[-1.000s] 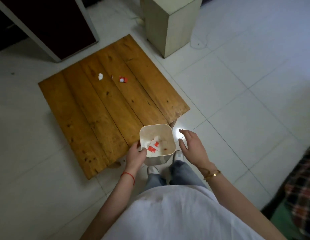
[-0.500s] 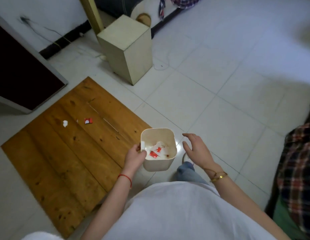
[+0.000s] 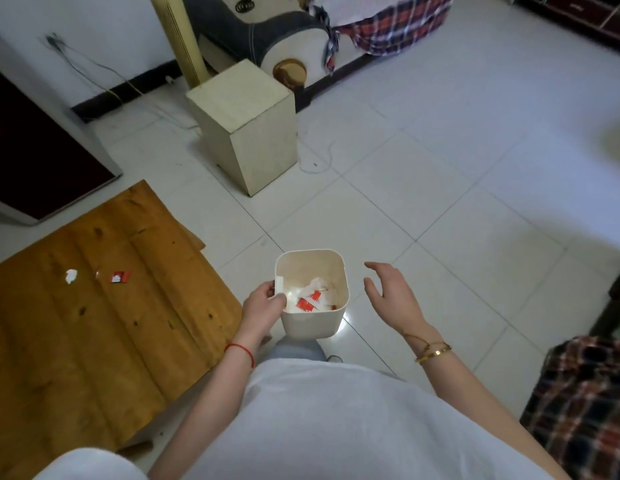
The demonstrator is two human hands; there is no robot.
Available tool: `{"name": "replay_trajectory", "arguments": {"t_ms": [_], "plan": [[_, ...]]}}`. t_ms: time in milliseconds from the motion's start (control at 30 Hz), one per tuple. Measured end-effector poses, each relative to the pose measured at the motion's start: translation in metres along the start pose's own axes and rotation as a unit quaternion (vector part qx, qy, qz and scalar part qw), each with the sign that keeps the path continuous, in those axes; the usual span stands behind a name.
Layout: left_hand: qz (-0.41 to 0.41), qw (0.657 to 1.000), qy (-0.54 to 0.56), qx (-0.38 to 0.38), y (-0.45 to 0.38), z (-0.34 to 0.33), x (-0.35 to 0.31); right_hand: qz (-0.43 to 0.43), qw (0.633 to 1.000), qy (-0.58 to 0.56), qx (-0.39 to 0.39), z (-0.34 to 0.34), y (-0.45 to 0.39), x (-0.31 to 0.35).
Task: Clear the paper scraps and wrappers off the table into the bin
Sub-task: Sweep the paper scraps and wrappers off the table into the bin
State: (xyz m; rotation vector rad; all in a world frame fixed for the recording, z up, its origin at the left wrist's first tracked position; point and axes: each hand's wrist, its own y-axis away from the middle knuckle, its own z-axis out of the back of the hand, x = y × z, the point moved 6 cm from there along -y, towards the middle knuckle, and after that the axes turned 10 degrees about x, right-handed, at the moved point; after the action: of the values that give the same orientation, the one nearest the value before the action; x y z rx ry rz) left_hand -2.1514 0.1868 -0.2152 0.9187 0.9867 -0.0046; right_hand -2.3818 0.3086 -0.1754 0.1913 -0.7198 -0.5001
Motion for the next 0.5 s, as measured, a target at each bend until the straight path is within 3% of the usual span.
{"name": "replay_trajectory", "arguments": {"t_ms": [233,500], "plan": [[0.017,0.999,0.001,-0.039,-0.067,0.020,-0.047,0.034,0.999,0.016,0.034,0.025,-0.107,0.006],[0.034,0.993,0.061,-0.094,-0.162,0.084,-0.109,0.098,0.991,0.056,0.079,0.049,-0.277,0.069]]}}
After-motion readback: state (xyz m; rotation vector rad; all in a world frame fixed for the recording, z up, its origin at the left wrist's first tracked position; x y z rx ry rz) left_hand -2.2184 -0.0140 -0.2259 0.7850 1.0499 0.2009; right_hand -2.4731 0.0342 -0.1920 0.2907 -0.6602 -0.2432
